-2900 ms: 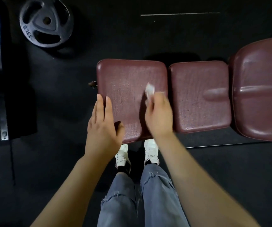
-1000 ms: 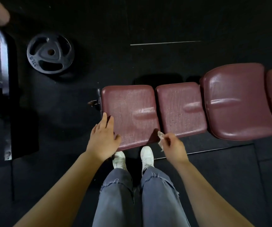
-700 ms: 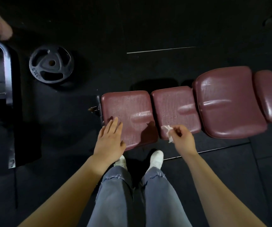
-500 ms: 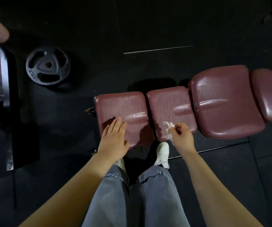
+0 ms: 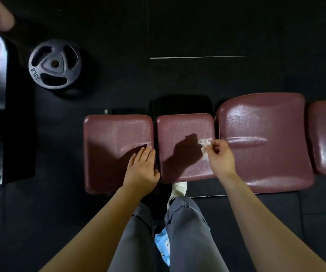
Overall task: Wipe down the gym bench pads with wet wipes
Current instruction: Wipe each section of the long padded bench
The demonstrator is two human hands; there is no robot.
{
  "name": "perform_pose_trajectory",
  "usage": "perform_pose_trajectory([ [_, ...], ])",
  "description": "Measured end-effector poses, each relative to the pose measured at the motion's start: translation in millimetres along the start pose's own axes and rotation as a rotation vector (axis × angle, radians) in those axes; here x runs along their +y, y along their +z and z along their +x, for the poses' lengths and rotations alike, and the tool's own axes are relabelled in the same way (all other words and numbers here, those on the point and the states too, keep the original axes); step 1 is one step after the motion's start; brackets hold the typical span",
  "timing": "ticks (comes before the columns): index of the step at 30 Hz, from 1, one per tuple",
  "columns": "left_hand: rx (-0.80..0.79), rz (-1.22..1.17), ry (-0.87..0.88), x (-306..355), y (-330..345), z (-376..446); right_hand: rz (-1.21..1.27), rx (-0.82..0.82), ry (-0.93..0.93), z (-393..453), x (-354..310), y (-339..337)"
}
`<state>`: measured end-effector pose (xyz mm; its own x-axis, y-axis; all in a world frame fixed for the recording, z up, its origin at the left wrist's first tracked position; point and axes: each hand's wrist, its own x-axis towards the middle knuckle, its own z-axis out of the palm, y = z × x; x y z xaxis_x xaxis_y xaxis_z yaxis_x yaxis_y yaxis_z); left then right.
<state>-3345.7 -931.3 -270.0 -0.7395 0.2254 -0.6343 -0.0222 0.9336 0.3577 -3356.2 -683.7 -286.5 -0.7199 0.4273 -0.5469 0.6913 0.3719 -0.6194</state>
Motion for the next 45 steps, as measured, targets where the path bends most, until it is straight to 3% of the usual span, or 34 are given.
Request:
perform_pose_trajectory([
  [11, 0.071, -0.001, -0.103, 19, 27, 25, -0.238, 0.101, -0.165, 105, -32, 8],
  [19, 0.120, -0.063, -0.073, 11, 31, 23, -0.293, 0.276, -0.091, 115, -44, 56],
  [22, 0.150, -0.102, -0.088, 9, 30, 20, -0.347, 0.128, -0.280, 95, -68, 97],
  [27, 0.068, -0.017, -0.072, 7, 35, 22, -0.663, -0.393, -0.890, 73, -95, 139],
  [29, 0.058, 0.026, -0.053, 4, 37, 22, -0.699, -0.405, -0.967, 94, -84, 117],
  [30, 0.051, 0.042, -0.046, 3, 38, 21, -0.681, -0.329, -0.901, 108, -75, 102],
  [34, 0.046, 0.060, -0.011, 1, 39, 20, -0.641, 0.140, -0.337, 136, -13, 30],
  [38, 0.090, 0.125, 0.023, -3, 45, 18, -0.335, 0.328, -0.053, 99, -2, 47],
  [40, 0.108, 0.154, 0.034, -5, 48, 17, -0.212, 0.281, -0.158, 77, -21, 87],
  [44, 0.080, 0.156, 0.047, -6, 44, 17, -0.464, -0.290, -0.765, 35, -48, 134],
  [45, 0.067, 0.154, 0.046, -4, 41, 17, -0.538, -0.350, -0.929, 42, -45, 128],
])
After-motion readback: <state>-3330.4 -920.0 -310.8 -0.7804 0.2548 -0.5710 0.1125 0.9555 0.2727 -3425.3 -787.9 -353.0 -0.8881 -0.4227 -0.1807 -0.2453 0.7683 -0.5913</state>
